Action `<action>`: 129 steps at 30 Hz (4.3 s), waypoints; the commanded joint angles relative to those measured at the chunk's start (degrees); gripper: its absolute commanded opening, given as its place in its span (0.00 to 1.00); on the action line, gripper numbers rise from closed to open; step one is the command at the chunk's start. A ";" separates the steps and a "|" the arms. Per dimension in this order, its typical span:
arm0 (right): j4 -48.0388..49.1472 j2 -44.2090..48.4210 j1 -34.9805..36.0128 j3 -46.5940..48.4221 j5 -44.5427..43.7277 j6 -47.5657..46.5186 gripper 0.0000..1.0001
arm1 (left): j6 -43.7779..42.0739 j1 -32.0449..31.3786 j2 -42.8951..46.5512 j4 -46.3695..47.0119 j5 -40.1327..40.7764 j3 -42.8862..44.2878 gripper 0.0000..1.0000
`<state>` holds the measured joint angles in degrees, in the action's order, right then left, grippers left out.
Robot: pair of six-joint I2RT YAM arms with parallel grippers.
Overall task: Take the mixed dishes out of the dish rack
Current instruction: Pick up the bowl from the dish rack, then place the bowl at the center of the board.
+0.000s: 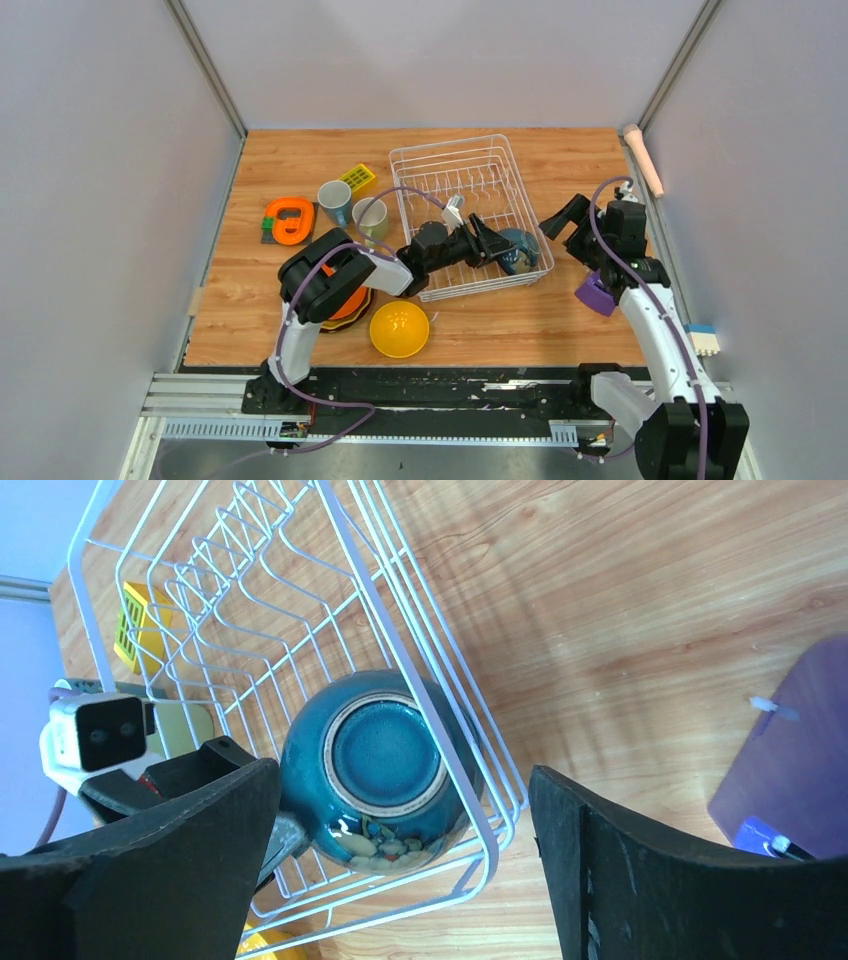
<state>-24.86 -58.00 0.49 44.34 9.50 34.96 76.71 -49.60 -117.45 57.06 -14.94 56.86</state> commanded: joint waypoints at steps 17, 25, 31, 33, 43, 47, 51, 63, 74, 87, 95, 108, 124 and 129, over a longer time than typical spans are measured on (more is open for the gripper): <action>-1.55 14.30 0.01 -4.35 -4.71 0.80 0.96 | 7.52 -1.46 -9.44 21.17 -0.06 8.08 0.10; -2.02 14.68 0.02 -3.95 -4.25 0.24 0.97 | 4.16 -1.44 -6.87 19.13 -0.93 9.54 0.00; -2.38 15.51 0.04 -3.60 -4.05 -0.07 1.00 | -1.75 -1.46 -2.37 8.77 -8.02 14.17 0.00; -2.64 16.22 0.04 -3.64 -4.66 -0.33 1.00 | -5.57 -1.46 -0.77 2.85 -11.77 16.94 0.00; -3.94 22.14 0.03 -3.53 -5.62 0.64 1.00 | -38.83 -1.67 16.99 -42.86 -12.60 19.93 0.00; -3.95 22.64 0.04 -2.72 -0.90 0.59 1.00 | -56.89 -1.81 23.56 -63.27 -12.51 23.94 0.00; -4.63 20.87 0.03 -0.50 8.46 -0.52 1.00 | -83.63 -4.10 28.09 -80.52 -14.85 27.61 0.00; -16.21 17.46 0.02 10.19 26.43 -3.64 0.99 | -133.91 -11.98 36.92 -108.51 -13.12 27.97 0.00; -26.73 12.52 11.19 12.36 28.29 -5.60 0.93 | -144.00 -19.78 34.48 -117.47 -1.09 28.06 0.00; -30.95 1.74 32.21 11.14 14.53 -0.66 0.51 | -141.40 -24.81 30.62 -117.00 8.70 29.32 0.00; -25.68 -0.96 38.05 11.09 10.81 1.62 0.00 | -138.22 -25.19 31.04 -111.84 11.32 27.41 0.30; -25.94 8.96 38.00 7.40 3.43 4.64 0.00 | -131.07 -25.28 46.92 -95.31 7.10 19.39 1.00; -23.58 11.85 39.13 -3.43 5.38 4.89 0.02 | -48.01 -25.28 65.59 -79.31 61.79 4.20 1.00; -23.32 4.05 47.01 -2.00 -3.94 8.04 0.02 | -21.69 -25.30 65.50 -108.32 81.86 5.07 1.00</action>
<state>-53.63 -49.34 42.44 39.48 10.52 39.44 24.23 -74.89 -52.29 -26.76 42.11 60.18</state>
